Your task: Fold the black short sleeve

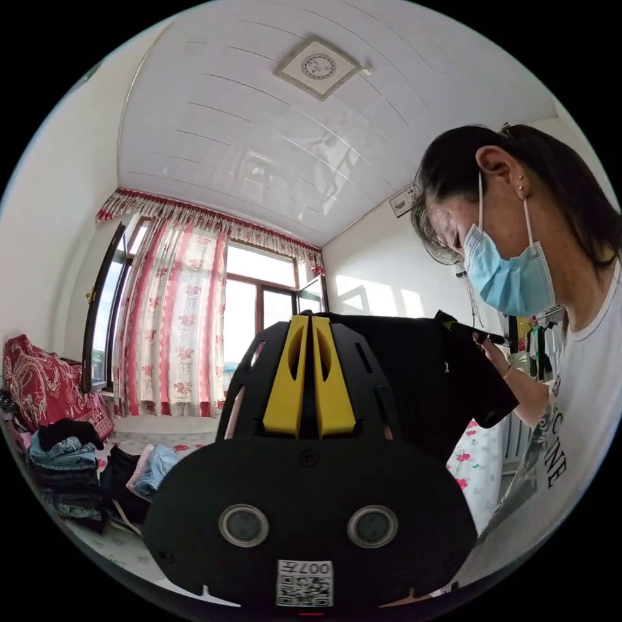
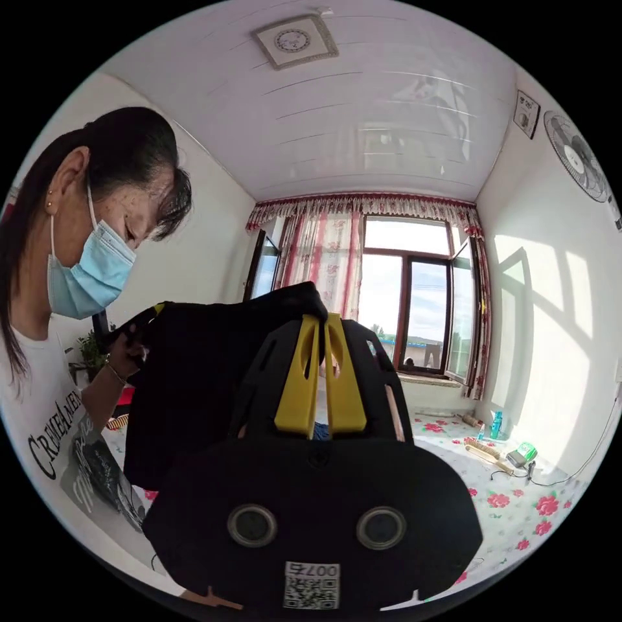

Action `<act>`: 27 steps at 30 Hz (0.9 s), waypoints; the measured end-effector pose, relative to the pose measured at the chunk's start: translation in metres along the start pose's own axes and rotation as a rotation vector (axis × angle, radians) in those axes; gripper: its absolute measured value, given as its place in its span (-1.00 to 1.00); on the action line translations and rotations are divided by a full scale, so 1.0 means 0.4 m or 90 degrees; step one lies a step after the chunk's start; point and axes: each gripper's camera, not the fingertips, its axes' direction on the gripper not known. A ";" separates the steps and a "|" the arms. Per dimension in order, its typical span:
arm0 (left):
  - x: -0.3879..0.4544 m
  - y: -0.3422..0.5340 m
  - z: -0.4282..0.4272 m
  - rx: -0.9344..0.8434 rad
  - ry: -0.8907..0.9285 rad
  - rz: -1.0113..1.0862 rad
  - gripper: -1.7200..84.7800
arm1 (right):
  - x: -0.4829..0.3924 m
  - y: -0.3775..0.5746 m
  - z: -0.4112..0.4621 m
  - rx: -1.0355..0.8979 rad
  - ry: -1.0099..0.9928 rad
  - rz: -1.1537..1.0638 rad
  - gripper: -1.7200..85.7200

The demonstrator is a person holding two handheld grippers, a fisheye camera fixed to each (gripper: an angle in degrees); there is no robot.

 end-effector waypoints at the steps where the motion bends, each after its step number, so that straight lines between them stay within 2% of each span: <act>1: -0.033 0.022 0.061 -0.029 -0.017 -0.010 -0.98 | 0.032 0.006 0.062 -0.019 -0.009 0.003 -0.96; 5: -0.175 0.153 0.309 -0.197 -0.042 -0.079 -0.97 | 0.125 0.064 0.313 -0.133 0.015 -0.017 -0.94; 6: -0.233 0.223 0.394 -0.279 -0.030 -0.125 -0.94 | 0.161 0.109 0.404 -0.177 0.039 -0.014 -0.93; 7: -0.283 0.299 0.451 -0.341 -0.071 -0.170 -0.92 | 0.209 0.168 0.489 -0.231 0.052 0.016 -0.92; 9: -0.327 0.392 0.485 -0.400 -0.145 -0.177 -0.88 | 0.292 0.277 0.596 -0.350 0.058 0.096 -0.90; 11: -0.348 0.454 0.474 -0.427 -0.175 -0.180 -0.86 | 0.351 0.406 0.643 -0.445 0.067 0.160 -0.89; 14: -0.353 0.564 0.415 -0.499 -0.182 -0.180 -0.84 | 0.380 0.614 0.596 -0.499 0.057 0.235 -0.89; 19: -0.316 0.864 0.274 -0.805 -0.163 -0.354 -0.82 | 0.340 0.973 0.388 -0.659 0.045 0.456 -0.87; 23: -0.247 0.940 0.221 -0.887 -0.116 -0.423 -0.79 | 0.296 1.076 0.259 -0.717 0.056 0.557 -0.86; 27: -0.212 0.962 0.256 -0.962 -0.035 -0.354 -0.75 | 0.268 1.110 0.206 -0.813 0.050 0.534 -0.85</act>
